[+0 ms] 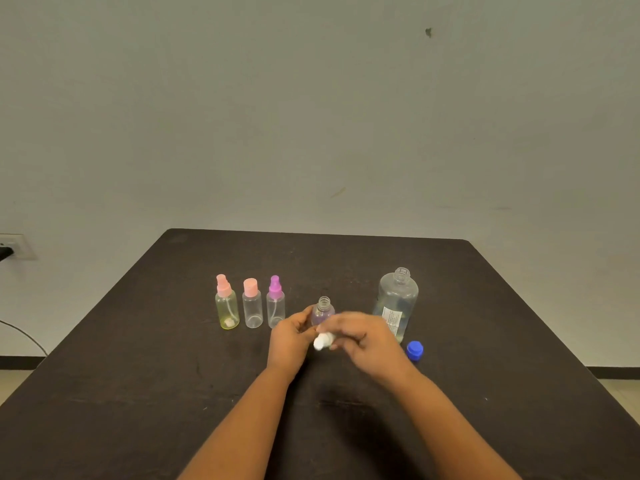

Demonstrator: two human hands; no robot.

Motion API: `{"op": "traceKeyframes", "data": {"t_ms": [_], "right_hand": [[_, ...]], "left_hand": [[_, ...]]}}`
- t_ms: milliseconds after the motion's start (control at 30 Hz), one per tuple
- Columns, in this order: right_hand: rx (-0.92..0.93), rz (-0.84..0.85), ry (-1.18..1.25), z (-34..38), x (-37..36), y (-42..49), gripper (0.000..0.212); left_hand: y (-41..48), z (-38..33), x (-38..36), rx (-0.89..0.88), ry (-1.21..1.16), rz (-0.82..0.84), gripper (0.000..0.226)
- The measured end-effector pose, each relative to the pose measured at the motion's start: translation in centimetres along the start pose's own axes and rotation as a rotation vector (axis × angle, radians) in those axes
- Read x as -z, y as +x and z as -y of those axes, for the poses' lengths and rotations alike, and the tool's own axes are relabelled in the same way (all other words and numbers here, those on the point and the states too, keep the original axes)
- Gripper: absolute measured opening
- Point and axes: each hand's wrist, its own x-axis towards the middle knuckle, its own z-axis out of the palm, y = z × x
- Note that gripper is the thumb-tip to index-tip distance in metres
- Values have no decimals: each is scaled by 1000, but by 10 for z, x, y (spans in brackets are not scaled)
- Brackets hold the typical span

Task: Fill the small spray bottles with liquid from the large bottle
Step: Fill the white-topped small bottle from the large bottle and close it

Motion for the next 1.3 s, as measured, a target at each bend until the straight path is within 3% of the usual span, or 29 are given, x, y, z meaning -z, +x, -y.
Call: {"op": "traceKeyframes", "data": {"t_ms": [133,233,433,1300], "right_hand": [[-141,-231,284,6,16,27,45],[-230,-374,503,10,19,42,39],[-299,-442,515,7,13,53,32],[-468,-204,336,-27,-12,42,35]], "left_hand": [[1,-2,-1,18,9,-1,52],[2,-3,-1,44,-13,-11,51],[3,-1,-1,66,-38,-20,53],[3,0,0,32,-42,-9,54]]}}
